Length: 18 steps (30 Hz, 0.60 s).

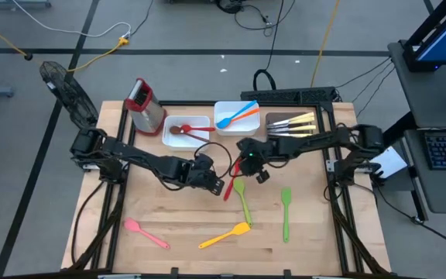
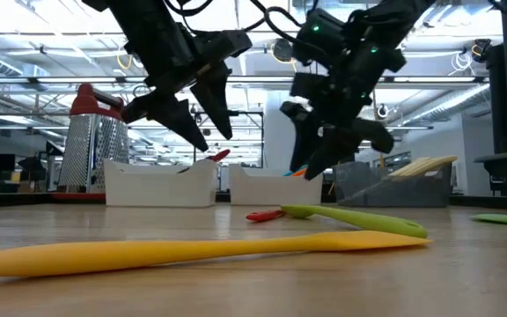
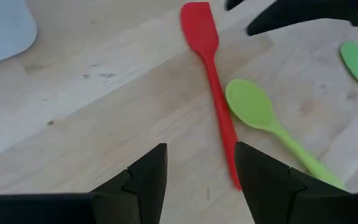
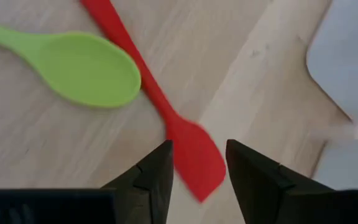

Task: Pick & Place Kitchen Items
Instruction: Put the red spatula into the right white bin

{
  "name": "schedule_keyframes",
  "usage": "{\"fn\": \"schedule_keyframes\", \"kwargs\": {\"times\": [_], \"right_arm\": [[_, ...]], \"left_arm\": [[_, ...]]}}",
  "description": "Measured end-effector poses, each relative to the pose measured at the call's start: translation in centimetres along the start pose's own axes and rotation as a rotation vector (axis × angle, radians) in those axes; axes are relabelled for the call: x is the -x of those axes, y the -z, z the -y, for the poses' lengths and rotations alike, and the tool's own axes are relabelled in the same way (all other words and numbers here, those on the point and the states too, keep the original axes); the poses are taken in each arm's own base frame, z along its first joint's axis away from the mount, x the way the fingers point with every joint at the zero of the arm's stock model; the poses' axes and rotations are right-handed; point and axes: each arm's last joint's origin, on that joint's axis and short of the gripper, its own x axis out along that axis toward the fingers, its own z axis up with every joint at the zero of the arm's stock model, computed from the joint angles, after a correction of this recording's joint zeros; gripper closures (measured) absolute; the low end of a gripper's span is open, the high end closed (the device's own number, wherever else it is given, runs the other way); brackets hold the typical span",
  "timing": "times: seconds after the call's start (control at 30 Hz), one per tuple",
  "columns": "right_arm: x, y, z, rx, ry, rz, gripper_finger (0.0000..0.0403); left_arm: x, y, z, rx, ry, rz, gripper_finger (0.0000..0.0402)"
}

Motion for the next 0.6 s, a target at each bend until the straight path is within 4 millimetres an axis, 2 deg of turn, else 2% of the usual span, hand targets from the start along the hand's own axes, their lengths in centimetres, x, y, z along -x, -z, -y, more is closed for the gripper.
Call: {"fn": "schedule_keyframes", "kwargs": {"times": [0.2, 0.37, 0.6], "right_arm": [[-1.7, -0.4, 0.3, 0.053, -0.054, 0.011, 0.0259], [-3.2, 0.1, -0.2, 0.113, -0.102, -0.037, 0.0259], [-4.1, 0.1, -0.6, 0.161, -0.096, -0.052, 0.0259]], "left_arm": [[0.6, 0.6, 0.0, -0.029, -0.021, -0.002, 0.0211], [0.7, 0.8, 0.2, -0.026, -0.011, 0.002, 0.0211], [0.6, 0.7, 0.2, -0.023, -0.01, 0.003, 0.0211]]}}
